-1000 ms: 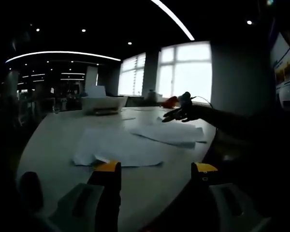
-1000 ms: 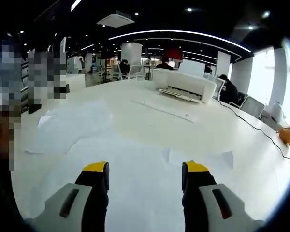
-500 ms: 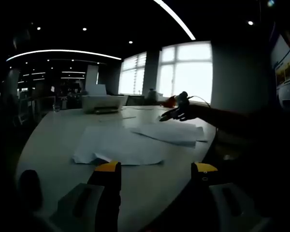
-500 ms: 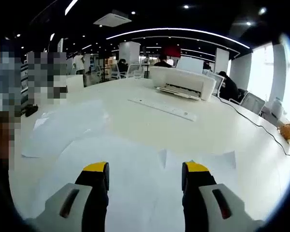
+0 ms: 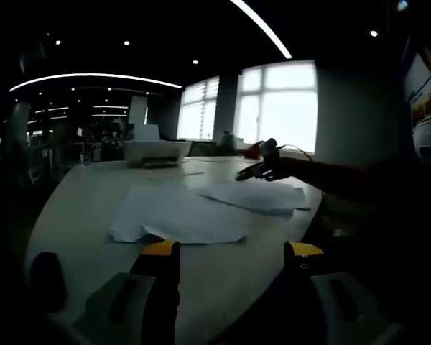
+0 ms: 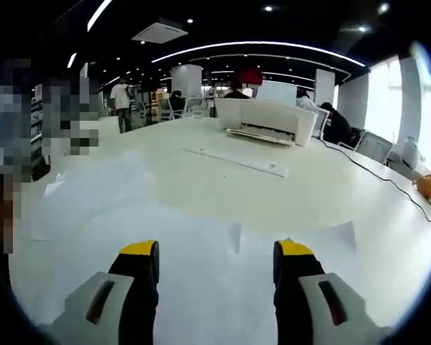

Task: Organize the stack of printing papers by aligning and flattening the scattered papers on the table

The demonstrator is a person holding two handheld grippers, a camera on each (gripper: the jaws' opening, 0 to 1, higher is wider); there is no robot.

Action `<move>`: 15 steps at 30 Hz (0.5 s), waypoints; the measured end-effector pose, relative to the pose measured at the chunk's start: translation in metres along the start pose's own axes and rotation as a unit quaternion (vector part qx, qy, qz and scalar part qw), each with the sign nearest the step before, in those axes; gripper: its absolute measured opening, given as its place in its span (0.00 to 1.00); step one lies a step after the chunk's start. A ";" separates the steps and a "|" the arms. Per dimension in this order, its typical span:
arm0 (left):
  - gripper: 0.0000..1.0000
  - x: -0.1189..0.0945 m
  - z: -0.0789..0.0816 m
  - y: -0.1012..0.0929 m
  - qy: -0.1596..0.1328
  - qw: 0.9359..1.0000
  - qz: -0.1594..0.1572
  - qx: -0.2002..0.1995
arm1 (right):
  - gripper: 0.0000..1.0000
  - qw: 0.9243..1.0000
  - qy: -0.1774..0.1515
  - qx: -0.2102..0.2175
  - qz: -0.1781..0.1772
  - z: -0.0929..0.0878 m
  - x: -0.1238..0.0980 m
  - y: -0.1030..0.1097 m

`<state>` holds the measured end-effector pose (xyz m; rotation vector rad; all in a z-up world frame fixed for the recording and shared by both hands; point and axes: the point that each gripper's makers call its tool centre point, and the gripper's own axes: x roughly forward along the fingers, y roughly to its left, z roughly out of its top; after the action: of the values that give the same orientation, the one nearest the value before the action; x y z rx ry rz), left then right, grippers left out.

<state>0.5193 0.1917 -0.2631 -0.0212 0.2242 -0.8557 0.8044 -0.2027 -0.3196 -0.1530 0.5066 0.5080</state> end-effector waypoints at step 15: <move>0.61 -0.002 -0.005 0.006 0.002 1.000 0.008 -0.005 | 0.67 1.000 0.002 0.012 -0.003 -0.008 0.010 -0.005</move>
<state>0.5217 0.1977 -0.2680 -0.0268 0.2314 -0.8382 0.8109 -0.2052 -0.3317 -0.1328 0.5152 0.4963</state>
